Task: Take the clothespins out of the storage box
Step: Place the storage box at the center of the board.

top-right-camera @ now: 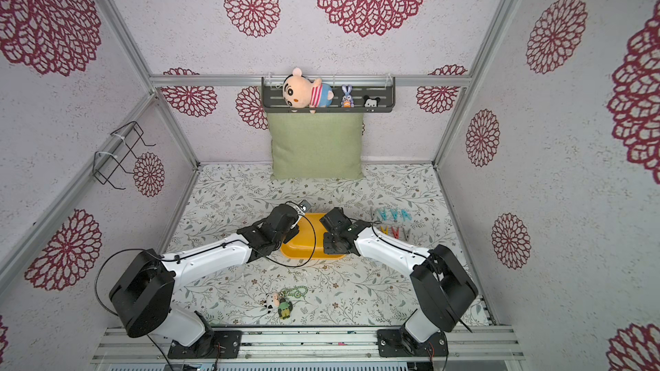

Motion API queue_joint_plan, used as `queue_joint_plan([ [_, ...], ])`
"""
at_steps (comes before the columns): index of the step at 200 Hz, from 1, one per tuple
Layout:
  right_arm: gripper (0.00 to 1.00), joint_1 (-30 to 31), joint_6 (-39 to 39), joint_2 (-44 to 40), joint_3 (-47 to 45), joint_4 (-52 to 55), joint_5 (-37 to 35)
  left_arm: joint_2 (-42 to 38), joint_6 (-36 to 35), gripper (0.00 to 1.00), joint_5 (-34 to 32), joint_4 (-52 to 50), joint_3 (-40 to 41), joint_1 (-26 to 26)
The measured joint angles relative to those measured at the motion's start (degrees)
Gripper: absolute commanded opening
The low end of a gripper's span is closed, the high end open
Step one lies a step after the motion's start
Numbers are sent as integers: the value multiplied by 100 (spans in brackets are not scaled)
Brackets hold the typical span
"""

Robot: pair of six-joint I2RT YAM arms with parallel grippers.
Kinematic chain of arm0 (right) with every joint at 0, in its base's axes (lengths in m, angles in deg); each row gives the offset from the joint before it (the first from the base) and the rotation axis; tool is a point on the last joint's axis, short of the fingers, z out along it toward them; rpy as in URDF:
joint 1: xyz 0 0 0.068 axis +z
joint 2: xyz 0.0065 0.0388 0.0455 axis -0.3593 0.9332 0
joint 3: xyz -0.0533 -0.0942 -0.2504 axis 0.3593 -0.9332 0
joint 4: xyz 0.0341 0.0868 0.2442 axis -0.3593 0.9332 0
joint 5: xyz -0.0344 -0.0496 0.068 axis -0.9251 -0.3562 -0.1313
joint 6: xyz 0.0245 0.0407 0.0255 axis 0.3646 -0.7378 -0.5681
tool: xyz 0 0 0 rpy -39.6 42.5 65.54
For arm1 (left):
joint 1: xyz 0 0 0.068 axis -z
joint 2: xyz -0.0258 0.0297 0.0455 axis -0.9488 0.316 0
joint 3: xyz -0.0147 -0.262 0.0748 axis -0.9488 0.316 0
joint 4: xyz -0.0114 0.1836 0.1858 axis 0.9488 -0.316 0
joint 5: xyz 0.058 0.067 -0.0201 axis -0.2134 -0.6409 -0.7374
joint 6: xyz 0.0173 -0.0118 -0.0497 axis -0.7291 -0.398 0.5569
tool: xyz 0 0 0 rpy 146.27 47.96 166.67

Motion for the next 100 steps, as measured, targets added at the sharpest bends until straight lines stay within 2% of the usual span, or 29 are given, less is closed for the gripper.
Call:
queue_joint_plan([
  [100,37,219,-623,706,424,101,-903,0,17,0,42,-251,-4,0],
])
